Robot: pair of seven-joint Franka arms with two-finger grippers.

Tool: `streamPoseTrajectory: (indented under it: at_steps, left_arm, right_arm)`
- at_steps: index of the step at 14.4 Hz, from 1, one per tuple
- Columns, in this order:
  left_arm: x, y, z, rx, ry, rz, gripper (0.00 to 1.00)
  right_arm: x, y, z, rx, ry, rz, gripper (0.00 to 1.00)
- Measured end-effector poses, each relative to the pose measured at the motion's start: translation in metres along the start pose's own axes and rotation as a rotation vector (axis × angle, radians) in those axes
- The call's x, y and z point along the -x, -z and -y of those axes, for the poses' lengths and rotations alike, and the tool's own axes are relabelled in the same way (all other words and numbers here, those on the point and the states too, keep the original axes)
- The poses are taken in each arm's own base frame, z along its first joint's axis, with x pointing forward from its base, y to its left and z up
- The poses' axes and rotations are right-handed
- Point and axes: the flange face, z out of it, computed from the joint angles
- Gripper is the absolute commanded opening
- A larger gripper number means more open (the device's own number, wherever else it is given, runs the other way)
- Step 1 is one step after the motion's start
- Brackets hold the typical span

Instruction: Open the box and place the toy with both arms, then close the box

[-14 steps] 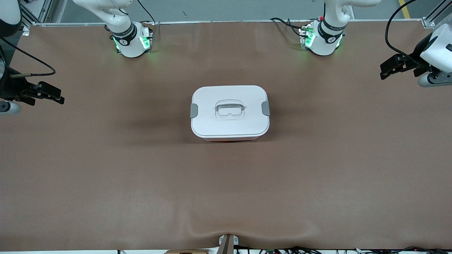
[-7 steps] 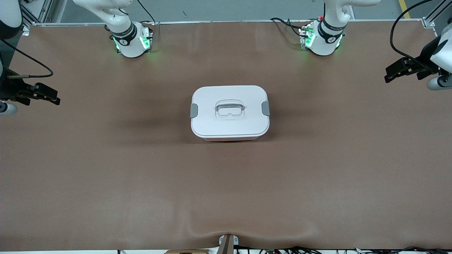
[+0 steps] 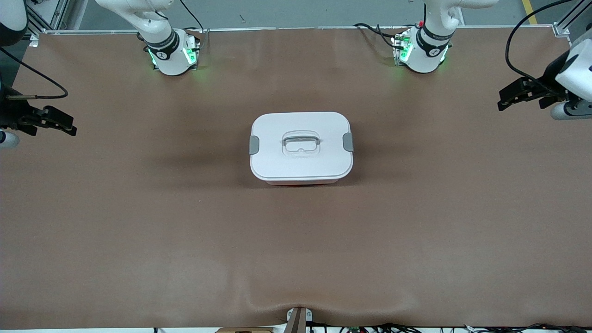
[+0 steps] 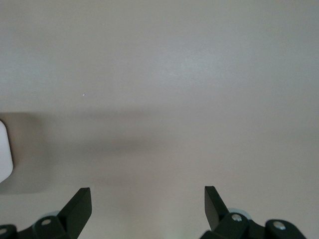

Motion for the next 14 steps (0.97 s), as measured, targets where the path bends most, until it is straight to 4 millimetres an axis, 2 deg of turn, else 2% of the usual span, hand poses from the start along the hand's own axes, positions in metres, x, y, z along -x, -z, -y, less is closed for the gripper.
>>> streamPoseTrajectory:
  at_steps: [2,6,14]
  left_arm:
    - [0.002,0.000,-0.013,-0.003,-0.024,-0.004,1.00]
    - [0.004,0.002,-0.027,-0.006,-0.067,-0.007,1.00]
    - [0.007,0.007,-0.025,-0.005,-0.107,-0.018,1.00]
  right_arm:
    - [0.001,0.001,0.000,-0.006,-0.001,-0.002,1.00]
    - [0.001,0.001,0.000,-0.009,-0.002,-0.003,1.00]
    - [0.000,0.007,0.009,-0.010,0.014,-0.012,1.00]
